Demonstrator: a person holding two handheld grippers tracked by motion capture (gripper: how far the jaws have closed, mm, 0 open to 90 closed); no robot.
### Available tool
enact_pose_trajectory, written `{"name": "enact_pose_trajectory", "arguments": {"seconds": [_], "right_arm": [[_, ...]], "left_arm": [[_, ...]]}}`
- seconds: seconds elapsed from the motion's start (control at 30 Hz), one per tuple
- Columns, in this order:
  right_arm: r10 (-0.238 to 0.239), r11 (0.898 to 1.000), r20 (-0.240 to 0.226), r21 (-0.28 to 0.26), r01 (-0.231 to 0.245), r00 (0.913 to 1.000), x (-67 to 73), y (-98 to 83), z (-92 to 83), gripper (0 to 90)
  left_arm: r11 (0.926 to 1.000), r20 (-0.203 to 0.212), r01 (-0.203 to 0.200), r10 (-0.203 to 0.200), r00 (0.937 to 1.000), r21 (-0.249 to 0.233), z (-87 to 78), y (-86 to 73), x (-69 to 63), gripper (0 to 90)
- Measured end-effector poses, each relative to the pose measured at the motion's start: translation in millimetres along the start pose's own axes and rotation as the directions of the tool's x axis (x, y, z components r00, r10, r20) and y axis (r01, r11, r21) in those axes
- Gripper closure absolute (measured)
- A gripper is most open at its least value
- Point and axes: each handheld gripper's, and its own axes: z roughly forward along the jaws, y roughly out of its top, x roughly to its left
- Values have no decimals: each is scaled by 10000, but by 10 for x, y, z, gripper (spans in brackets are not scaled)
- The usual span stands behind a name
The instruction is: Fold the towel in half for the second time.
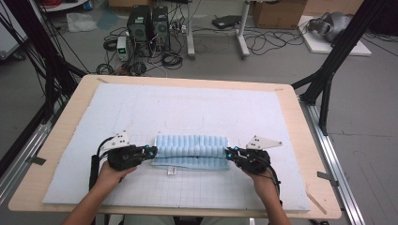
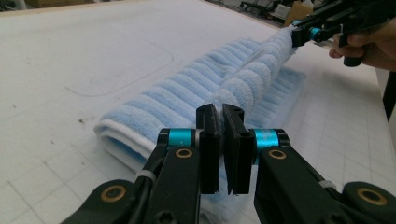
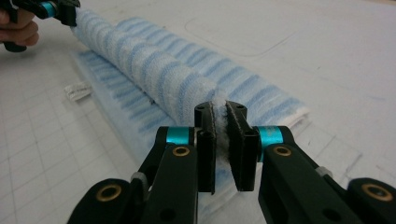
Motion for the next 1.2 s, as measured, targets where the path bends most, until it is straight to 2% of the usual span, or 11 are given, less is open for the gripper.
{"name": "enact_pose_trajectory", "arguments": {"seconds": [0.2,0.3,0.4,0.57,0.63,0.7,0.73,0.8,1.0,1.07,1.2], "right_arm": [[-255,9984,-96,494,260,9996,21,-42,29,808],[-426,9969,-238,651,441,9988,43,-51,37,775],[-267,9967,-832,748,329,9962,55,-56,32,660],[33,9999,-1419,-99,-47,9899,23,1,-81,563],[157,9992,-1209,-350,-201,9925,9,20,-104,563],[41,9998,-928,-197,-60,9957,19,30,-71,580],[-29,9999,-496,120,35,9988,44,32,-6,614],[-91,9991,-267,414,102,9996,77,33,89,671],[-274,9872,-404,1561,334,9988,153,14,260,701],[-242,9855,-429,1669,310,9988,146,-11,284,701],[-139,9822,-601,1860,249,9981,152,-32,308,699]], "left_arm": [[9995,-195,25,-19,9998,303,2,-49,3,814],[9995,-367,288,-282,9989,147,-9,-36,20,728],[9977,-475,646,-655,9967,-202,-34,-10,36,611],[9876,-904,1130,-1231,9883,-1091,-116,71,65,526],[9844,-1090,1236,-1375,9845,-1249,-119,104,77,524],[9861,-1034,1318,-1422,9844,-1010,-71,126,62,537],[9886,-983,1235,-1318,9864,-860,-33,125,41,569],[9938,-752,1028,-1059,9915,-434,48,121,-22,609],[9983,-28,429,-429,9991,392,231,112,-174,697],[9953,-222,147,-126,9997,958,285,88,-191,715],[9765,-1245,-234,511,9909,2143,350,36,-184,731]]}}
